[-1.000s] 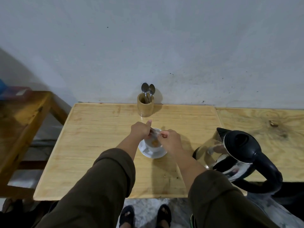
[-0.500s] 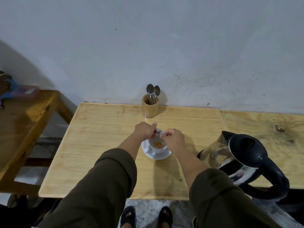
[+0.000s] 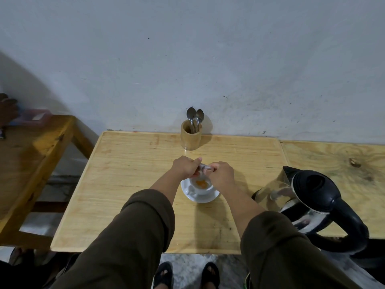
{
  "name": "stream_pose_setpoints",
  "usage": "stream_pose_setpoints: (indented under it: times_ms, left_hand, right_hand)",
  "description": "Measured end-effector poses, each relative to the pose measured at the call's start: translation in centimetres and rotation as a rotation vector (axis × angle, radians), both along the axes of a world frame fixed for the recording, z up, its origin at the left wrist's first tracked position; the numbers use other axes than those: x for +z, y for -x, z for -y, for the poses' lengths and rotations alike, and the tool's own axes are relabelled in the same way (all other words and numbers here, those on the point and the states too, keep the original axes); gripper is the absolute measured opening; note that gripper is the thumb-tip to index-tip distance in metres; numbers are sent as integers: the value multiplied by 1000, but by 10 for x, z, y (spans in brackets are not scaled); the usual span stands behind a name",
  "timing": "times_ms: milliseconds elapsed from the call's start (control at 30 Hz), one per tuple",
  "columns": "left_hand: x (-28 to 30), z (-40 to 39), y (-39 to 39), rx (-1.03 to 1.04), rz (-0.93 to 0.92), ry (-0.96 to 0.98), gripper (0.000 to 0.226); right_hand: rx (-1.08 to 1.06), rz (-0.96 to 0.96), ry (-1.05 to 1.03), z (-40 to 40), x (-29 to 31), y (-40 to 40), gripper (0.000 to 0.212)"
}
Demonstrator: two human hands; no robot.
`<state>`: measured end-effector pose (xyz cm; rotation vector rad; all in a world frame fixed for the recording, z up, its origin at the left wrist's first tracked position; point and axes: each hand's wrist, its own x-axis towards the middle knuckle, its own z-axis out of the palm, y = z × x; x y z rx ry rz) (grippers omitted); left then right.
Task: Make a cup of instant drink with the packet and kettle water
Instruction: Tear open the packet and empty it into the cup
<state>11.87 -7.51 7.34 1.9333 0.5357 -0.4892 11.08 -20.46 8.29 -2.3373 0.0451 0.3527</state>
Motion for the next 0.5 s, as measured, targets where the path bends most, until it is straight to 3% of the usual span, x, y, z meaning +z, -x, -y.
stream_pose_setpoints:
  times_ms: [233,500]
  left_hand:
    - [6,1,6,7,12,52,42]
    - [11,-3,9,74,24,143,35]
  right_hand:
    - [-28,48,14,-3,-3,0,11]
    - [-10,42,73,-5,-5,4,19]
